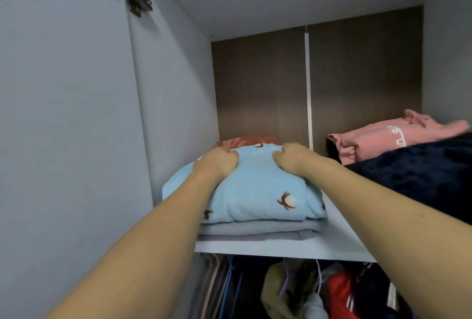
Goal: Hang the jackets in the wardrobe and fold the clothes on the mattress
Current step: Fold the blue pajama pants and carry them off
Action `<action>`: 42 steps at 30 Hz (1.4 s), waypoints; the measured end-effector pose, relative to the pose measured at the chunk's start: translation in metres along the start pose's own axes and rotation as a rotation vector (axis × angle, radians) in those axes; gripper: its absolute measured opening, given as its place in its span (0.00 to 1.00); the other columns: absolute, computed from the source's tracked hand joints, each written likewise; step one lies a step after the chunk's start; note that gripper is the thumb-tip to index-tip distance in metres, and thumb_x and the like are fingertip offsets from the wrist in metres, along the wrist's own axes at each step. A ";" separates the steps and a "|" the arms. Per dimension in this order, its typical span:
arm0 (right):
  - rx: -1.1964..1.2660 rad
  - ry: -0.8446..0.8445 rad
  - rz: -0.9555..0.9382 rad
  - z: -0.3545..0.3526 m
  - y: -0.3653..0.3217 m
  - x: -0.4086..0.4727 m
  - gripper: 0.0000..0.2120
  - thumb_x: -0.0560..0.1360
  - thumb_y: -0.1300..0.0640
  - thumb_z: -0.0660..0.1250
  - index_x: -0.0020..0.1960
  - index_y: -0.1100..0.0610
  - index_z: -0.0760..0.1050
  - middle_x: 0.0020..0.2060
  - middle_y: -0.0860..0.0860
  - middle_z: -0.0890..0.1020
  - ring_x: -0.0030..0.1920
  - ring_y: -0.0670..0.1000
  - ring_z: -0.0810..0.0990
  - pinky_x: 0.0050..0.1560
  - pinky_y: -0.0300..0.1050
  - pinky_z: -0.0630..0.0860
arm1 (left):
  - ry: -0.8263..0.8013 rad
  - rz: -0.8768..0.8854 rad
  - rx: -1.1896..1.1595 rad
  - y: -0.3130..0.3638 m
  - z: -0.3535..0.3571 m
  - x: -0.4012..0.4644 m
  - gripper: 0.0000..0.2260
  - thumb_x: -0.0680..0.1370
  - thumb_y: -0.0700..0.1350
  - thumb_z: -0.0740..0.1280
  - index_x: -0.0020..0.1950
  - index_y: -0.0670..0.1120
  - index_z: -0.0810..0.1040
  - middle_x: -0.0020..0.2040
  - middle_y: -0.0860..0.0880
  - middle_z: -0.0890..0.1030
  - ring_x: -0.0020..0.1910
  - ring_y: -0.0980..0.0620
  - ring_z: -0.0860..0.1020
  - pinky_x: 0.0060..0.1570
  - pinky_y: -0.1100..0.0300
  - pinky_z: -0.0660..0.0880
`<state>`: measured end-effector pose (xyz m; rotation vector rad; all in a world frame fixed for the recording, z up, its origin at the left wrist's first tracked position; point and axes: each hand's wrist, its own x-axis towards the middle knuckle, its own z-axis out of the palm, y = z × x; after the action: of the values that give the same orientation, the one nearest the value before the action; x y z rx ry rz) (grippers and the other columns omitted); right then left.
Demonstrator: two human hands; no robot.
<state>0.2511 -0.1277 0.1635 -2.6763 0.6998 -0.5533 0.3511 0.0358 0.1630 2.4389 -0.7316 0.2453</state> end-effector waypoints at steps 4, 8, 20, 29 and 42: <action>-0.018 0.197 -0.137 -0.034 -0.010 -0.043 0.18 0.80 0.50 0.55 0.65 0.58 0.72 0.62 0.57 0.77 0.60 0.60 0.75 0.62 0.54 0.73 | 0.179 0.073 0.179 0.013 -0.036 -0.055 0.18 0.81 0.49 0.52 0.59 0.43 0.77 0.63 0.39 0.78 0.60 0.38 0.75 0.61 0.48 0.71; -0.002 0.258 -0.300 -0.051 -0.024 -0.093 0.20 0.81 0.51 0.55 0.71 0.57 0.68 0.68 0.56 0.73 0.65 0.59 0.73 0.66 0.55 0.71 | 0.173 0.024 0.262 0.022 -0.066 -0.132 0.18 0.80 0.48 0.54 0.64 0.42 0.75 0.65 0.41 0.77 0.61 0.39 0.75 0.57 0.53 0.71; 0.054 0.549 -1.065 -0.069 -0.161 -0.245 0.25 0.72 0.66 0.61 0.69 0.59 0.70 0.68 0.57 0.71 0.65 0.61 0.72 0.64 0.57 0.69 | 0.431 -0.101 0.537 -0.002 -0.174 -0.367 0.18 0.78 0.48 0.60 0.64 0.41 0.76 0.64 0.42 0.75 0.62 0.41 0.73 0.60 0.52 0.71; -0.160 0.780 -1.481 -0.091 -0.255 -0.315 0.26 0.72 0.67 0.53 0.68 0.56 0.72 0.70 0.55 0.72 0.69 0.58 0.70 0.65 0.52 0.63 | 0.872 0.005 0.459 -0.019 -0.196 -0.444 0.11 0.72 0.36 0.60 0.53 0.39 0.74 0.54 0.42 0.71 0.46 0.45 0.66 0.50 0.54 0.70; -0.477 0.857 -1.446 -0.125 -0.253 -0.326 0.37 0.69 0.70 0.53 0.75 0.48 0.65 0.77 0.51 0.61 0.77 0.57 0.59 0.75 0.57 0.53 | 0.751 -0.244 0.034 -0.030 -0.217 -0.454 0.10 0.78 0.40 0.60 0.37 0.43 0.66 0.37 0.46 0.72 0.35 0.46 0.70 0.30 0.57 0.63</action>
<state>0.0339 0.2265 0.2795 -2.8421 -1.3327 -2.0851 -0.0128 0.3848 0.1783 2.1801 -0.0972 1.0024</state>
